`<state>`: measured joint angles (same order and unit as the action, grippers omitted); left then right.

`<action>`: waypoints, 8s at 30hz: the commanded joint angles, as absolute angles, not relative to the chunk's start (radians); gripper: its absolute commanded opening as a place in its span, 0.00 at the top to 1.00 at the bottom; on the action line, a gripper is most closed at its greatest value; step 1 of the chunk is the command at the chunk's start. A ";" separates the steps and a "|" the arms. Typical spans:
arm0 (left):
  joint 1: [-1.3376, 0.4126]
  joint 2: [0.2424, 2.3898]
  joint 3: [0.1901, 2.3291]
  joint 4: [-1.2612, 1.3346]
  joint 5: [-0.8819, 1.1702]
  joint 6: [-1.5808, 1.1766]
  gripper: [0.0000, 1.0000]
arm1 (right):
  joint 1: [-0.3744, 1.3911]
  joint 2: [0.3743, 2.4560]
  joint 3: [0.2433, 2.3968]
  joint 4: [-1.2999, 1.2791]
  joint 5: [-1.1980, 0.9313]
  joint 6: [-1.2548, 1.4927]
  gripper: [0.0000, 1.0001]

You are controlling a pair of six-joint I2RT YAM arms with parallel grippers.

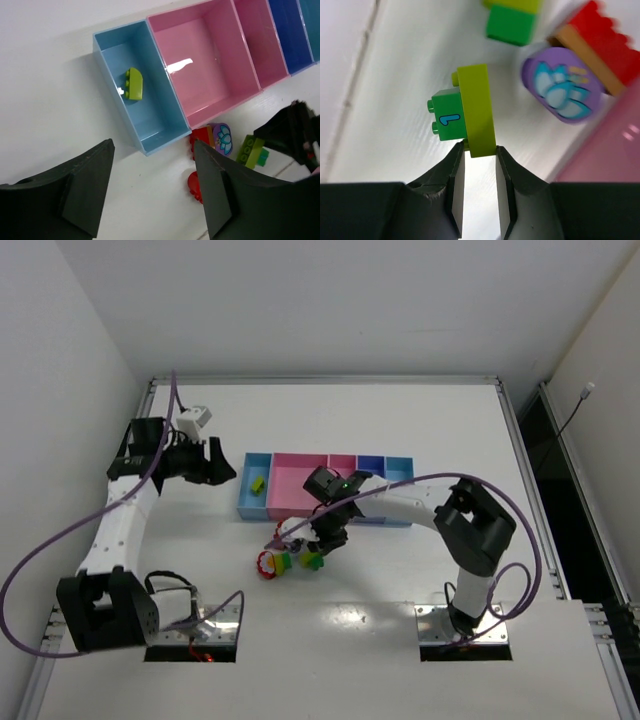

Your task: Sort the legos into containers by color

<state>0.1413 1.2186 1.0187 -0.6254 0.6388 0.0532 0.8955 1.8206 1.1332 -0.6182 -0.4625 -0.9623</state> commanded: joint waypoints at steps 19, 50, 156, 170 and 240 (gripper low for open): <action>0.155 0.658 0.988 -1.193 1.018 1.296 0.25 | 0.617 1.588 1.357 -0.904 -0.960 -0.232 1.00; -0.552 1.025 1.227 -0.905 0.818 0.982 0.28 | 0.571 1.721 1.364 -0.450 -1.293 0.353 1.00; -0.598 0.785 1.109 -0.141 0.289 0.390 1.00 | 0.726 2.140 1.894 -0.518 -0.643 0.331 1.00; -0.598 0.767 1.100 -0.141 0.238 0.390 1.00 | 0.779 2.207 1.954 -0.558 -0.322 0.311 0.98; -0.822 2.160 1.971 -0.532 0.597 -0.006 0.87 | -0.207 1.068 1.267 -0.670 0.017 0.212 0.40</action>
